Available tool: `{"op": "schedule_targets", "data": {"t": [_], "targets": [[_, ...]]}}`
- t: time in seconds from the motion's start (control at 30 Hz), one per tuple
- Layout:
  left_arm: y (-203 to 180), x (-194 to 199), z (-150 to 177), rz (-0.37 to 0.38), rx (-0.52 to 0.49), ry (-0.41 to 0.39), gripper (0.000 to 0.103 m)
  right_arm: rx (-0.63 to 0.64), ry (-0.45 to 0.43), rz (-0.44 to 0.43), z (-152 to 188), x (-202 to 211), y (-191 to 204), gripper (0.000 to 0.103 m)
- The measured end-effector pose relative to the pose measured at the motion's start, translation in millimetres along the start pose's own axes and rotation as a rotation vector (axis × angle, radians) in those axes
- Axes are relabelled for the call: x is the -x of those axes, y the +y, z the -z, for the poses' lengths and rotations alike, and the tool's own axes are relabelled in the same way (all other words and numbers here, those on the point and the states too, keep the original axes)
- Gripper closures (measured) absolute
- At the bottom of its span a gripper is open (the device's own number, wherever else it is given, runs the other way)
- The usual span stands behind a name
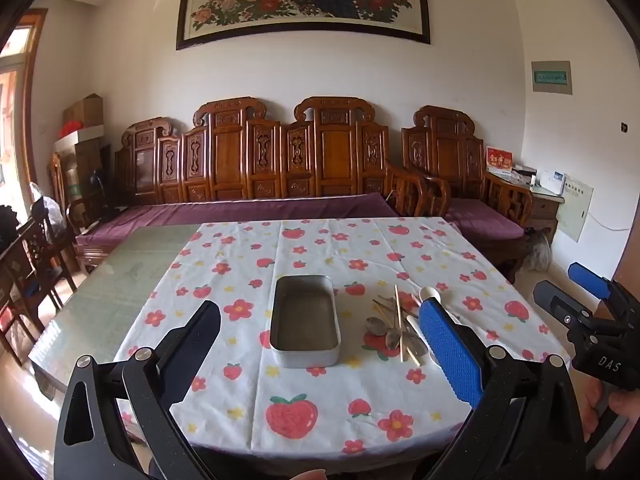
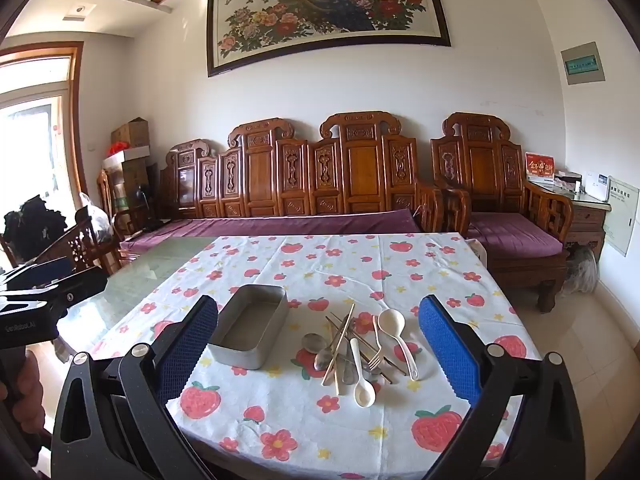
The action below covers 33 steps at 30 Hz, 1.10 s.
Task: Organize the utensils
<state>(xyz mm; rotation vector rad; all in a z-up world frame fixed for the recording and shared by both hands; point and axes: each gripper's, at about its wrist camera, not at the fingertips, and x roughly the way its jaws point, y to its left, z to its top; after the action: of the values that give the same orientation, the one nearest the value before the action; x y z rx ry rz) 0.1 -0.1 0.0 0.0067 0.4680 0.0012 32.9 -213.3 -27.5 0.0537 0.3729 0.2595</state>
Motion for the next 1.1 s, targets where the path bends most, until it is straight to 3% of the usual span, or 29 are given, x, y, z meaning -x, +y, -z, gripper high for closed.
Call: {"op": "schedule_targets", "data": {"t": [1.1], "targets": [[-4.5,10.6,-14.4,0.006,0.004,-0.022,0.006,-0.007,0.006,-0.004,-0.8,1.1,0.1,0.003]]}}
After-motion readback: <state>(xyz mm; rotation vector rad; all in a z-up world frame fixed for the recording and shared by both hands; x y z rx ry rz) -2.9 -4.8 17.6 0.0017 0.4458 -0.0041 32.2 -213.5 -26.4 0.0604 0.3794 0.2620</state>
